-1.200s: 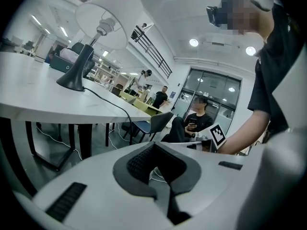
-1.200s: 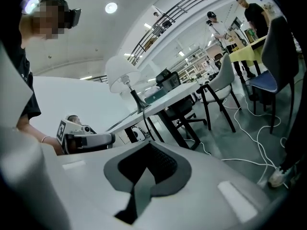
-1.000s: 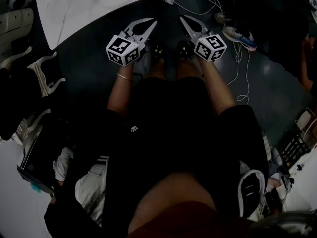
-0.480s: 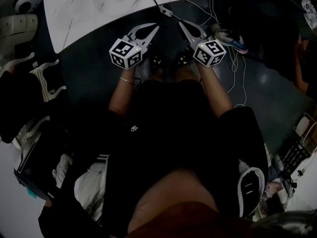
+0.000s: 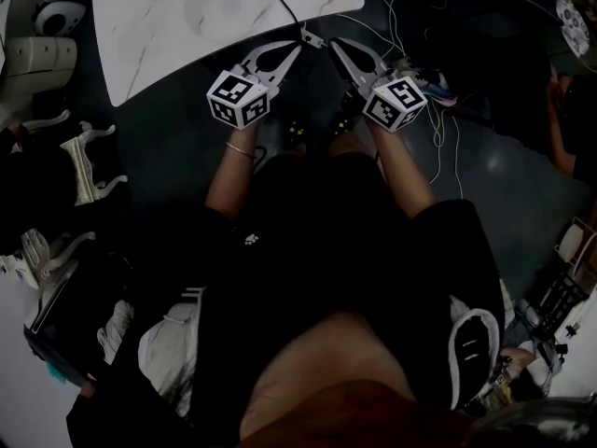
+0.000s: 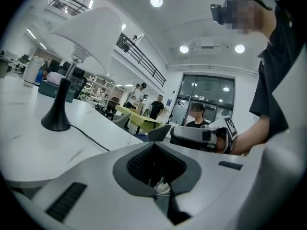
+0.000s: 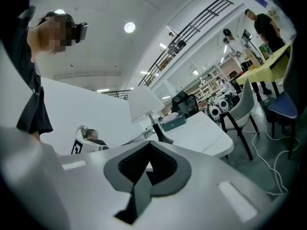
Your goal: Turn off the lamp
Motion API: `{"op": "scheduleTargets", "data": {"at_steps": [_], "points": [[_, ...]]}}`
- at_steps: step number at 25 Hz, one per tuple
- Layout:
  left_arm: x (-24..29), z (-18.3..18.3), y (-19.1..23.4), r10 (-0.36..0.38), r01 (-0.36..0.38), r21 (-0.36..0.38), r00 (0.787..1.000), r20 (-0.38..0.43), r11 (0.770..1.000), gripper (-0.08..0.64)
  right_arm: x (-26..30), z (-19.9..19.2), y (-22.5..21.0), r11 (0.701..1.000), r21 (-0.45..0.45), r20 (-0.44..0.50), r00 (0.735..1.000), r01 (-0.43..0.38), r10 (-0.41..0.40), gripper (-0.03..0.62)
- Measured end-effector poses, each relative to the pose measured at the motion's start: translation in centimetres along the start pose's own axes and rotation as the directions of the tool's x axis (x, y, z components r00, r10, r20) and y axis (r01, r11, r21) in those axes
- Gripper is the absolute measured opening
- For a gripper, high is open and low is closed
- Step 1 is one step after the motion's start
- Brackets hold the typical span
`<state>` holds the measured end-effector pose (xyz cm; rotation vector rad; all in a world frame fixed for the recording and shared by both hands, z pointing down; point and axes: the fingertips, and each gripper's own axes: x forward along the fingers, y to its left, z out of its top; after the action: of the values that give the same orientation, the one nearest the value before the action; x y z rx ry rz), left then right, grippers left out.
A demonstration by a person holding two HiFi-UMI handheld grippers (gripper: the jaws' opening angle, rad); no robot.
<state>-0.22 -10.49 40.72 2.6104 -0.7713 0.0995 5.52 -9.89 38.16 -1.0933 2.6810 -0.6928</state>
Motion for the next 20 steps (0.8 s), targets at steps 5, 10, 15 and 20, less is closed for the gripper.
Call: {"op": "scheduleTargets", "data": {"at_steps": [5, 10, 15, 20], "points": [[-0.1, 1.5, -0.7, -0.015, 0.015, 0.026, 1.000, 0.014, 1.000, 0.006, 0.2, 2.0, 1.5, 0.999, -0.036, 0.022, 1.000, -0.012, 0.013, 0.000], [-0.1, 2.6, -1.5, -0.035, 0.034, 0.055, 0.999, 0.020, 0.998, 0.006, 0.5, 3.3, 2.3, 0.998, -0.062, 0.038, 0.999, -0.019, 0.022, 0.000], [-0.4, 3.5, -1.9, -0.040, 0.038, 0.087, 0.999, 0.019, 0.995, 0.006, 0.8, 4.1, 3.6, 0.993, -0.113, 0.031, 0.999, -0.034, 0.038, 0.000], [-0.8, 4.3, -2.1, -0.053, 0.049, 0.116, 0.998, 0.030, 0.992, 0.006, 0.8, 4.3, 5.0, 0.985, -0.167, 0.015, 0.999, -0.049, 0.052, 0.000]]}}
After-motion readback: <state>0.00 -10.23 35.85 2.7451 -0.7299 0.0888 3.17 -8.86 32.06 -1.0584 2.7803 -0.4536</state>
